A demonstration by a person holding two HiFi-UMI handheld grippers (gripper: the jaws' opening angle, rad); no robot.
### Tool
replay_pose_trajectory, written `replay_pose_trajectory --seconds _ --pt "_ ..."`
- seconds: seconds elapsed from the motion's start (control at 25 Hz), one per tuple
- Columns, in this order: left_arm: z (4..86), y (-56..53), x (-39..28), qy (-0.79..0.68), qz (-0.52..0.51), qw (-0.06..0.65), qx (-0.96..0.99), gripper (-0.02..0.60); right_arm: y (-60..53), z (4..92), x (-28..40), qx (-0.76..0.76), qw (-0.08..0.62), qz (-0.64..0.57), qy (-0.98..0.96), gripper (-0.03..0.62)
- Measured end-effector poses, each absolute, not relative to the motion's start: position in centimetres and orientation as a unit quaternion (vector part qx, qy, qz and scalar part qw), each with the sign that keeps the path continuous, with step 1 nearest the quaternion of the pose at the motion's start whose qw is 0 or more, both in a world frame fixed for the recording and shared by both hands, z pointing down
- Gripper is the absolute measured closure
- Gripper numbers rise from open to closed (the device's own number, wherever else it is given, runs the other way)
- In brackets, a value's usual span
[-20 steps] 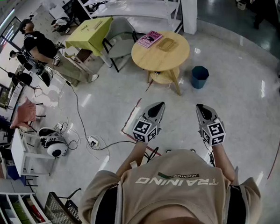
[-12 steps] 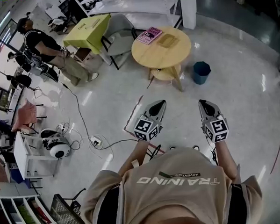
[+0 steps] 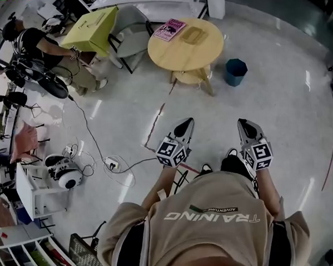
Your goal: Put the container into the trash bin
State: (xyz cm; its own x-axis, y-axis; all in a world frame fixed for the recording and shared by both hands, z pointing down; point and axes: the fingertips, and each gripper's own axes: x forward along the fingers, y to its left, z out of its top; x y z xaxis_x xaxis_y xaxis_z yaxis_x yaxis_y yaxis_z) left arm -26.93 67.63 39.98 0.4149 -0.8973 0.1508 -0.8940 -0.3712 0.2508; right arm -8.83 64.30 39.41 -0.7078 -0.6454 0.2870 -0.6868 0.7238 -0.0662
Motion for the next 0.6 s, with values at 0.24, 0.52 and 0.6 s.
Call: replay_pose_trajectory --seconds 0.24,0.52,0.6 --pt "42.2 64.1 -27.0 -0.545 0.004 0.167 0.822 0.569 60.1 41.8 -8.7 0.352 0.121 0.104 -0.922 0.597" --pt "41.1 57.5 -27.2 -0.562 0.029 0.15 0.813 0.569 52.3 42.6 -9.9 0.32 0.112 0.098 -0.936 0.597" --pt "40.9 54.8 -26.9 -0.57 0.037 0.141 0.808 0.569 49.6 42.6 -9.8 0.306 0.11 0.091 -0.941 0.597"
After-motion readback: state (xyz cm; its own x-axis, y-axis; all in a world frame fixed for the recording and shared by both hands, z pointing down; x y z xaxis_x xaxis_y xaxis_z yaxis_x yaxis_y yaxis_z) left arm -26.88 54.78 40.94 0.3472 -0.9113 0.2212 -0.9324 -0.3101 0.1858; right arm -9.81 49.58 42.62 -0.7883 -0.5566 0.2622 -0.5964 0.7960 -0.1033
